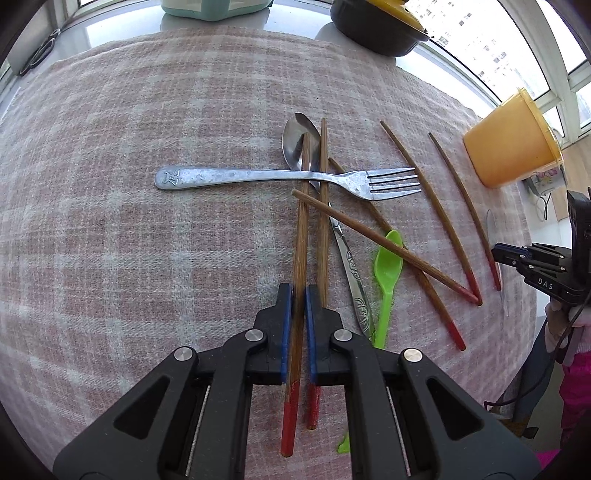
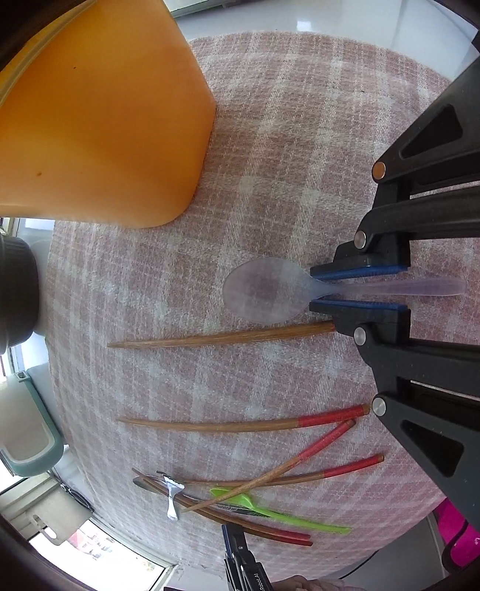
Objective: Organize utensils
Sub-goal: 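Lift the chopstick with the left tool while the right tool lifts the clear spoon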
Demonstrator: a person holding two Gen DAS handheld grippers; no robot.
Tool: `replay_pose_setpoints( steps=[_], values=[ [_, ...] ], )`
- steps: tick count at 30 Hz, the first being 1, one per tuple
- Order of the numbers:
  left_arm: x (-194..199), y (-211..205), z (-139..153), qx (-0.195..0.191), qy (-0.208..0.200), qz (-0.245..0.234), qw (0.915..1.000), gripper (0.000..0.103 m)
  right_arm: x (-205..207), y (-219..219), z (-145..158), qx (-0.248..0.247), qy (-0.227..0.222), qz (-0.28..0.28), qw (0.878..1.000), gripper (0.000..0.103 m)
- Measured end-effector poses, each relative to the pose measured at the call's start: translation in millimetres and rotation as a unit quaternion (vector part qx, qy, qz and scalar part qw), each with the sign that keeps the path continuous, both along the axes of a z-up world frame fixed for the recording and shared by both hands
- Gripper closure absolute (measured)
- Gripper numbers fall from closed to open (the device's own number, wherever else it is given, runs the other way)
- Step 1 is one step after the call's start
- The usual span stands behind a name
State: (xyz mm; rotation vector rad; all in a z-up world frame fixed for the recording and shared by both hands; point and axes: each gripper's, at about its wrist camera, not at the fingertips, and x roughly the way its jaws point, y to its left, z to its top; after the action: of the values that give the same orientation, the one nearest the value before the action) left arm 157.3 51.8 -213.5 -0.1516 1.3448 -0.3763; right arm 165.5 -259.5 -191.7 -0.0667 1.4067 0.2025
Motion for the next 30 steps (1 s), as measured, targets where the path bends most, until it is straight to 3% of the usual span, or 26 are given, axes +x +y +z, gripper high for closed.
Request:
replay_pose_setpoints(
  steps=[7,15,21,30],
  values=[
    [-17.6,15.2,13.3,-0.025,-0.009,0.021,0.9994,0.098,-9.2,-5.8,2.1,0.021,0.0,-0.009,1.0,0.095],
    [-41.6,14.2,2.5,-0.088,0.031,0.049,0.9945,0.099,-14.2,-6.5,3.4,0.034,0.0,-0.011,0.999,0.095],
    [-63.4,-2.3,-1.1,-0.117,0.037,0.071,0.9899,0.099,-20.0,-8.0,4.5,0.045,0.002,-0.003,0.999,0.095],
    [-98.0,-7.5,11.6,-0.149,0.006,0.14,0.9789,0.099,-30.1,-18.6,9.1,0.068,0.004,0.02,0.997,0.097]
  ],
)
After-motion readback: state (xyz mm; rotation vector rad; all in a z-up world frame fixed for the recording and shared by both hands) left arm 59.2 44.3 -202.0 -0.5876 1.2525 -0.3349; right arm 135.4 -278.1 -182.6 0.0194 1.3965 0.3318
